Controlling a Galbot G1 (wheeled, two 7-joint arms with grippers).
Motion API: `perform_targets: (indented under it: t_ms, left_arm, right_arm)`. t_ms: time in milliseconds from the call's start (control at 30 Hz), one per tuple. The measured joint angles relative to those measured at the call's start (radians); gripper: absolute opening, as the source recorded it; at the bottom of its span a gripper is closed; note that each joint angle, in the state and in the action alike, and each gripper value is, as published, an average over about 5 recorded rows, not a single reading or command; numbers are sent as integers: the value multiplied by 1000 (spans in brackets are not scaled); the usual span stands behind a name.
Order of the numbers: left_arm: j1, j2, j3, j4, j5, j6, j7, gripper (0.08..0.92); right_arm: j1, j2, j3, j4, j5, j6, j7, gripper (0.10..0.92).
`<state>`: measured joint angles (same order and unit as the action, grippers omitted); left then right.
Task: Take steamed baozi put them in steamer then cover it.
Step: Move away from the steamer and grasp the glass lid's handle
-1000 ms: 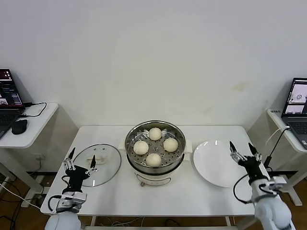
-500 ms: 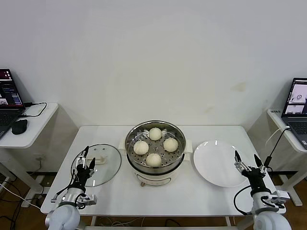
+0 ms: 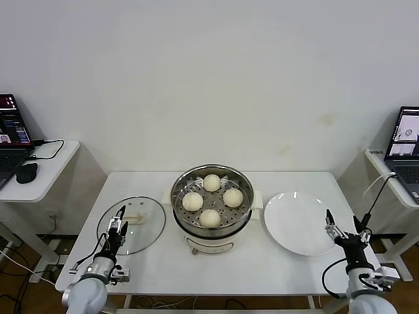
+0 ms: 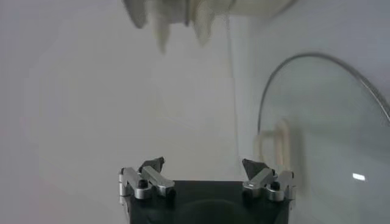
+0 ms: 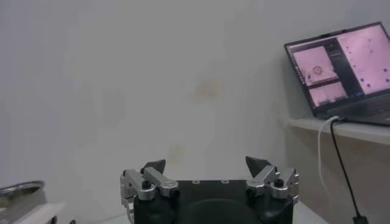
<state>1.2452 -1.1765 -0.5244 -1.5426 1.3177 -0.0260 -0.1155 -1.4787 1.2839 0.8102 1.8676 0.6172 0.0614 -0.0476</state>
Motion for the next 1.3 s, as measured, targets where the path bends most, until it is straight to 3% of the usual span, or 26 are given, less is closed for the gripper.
perform_targets:
  t_ms: [1300]
  left_arm:
    - [-153,-20,18,207,3,1,-5,823]
  right_arm:
    - [-24,36,23,-19,-13,20,-5,823]
